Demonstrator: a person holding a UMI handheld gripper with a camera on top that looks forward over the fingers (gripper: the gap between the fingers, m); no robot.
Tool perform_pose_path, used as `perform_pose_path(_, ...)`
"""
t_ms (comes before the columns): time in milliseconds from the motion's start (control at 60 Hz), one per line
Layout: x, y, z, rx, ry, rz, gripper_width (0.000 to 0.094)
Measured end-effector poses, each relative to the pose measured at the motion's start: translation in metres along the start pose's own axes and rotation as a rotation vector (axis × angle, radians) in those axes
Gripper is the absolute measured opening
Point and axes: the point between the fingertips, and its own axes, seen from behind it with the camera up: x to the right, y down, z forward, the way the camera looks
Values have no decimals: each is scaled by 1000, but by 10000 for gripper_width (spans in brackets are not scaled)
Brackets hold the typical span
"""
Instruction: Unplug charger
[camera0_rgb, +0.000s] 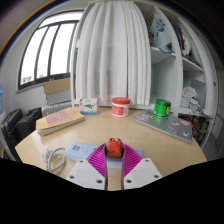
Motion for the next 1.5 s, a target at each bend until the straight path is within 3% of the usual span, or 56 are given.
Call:
perform_pose_path(117,-2,-4,-1,-4,-20,25,169)
perform_pose_path(150,-5,-28,-13,56,-43,30,170)
perform_pose_path(183,-1,-67,-31,174,-56,19,170)
perform_pose_path(217,13,-101,-48,252,-17,-12,169)
perform_pose_path(250,24,-120,-59,282,21,-37,169)
perform_pose_path(317,32,-144,-83,305,-20,16,170)
perform_pose_path(450,84,-123,-82,245,52,56,169)
perform_pose_path(750,129,8,-39,-38,88,88,169)
perform_pose_path(1017,133,39,-19,-143,100,78,202)
perform_pose_path(1250,134,39,-12,-183,98,71,347)
perform_pose_path(1300,132,39,-12,-191,87,90,483)
perform_pose_path(1367,127,37,-13,-184,69,102,774)
perform_pose_path(1400,127,37,-15,-179,68,98,859)
perform_pose_path(1500,129,37,-22,-169,69,74,825)
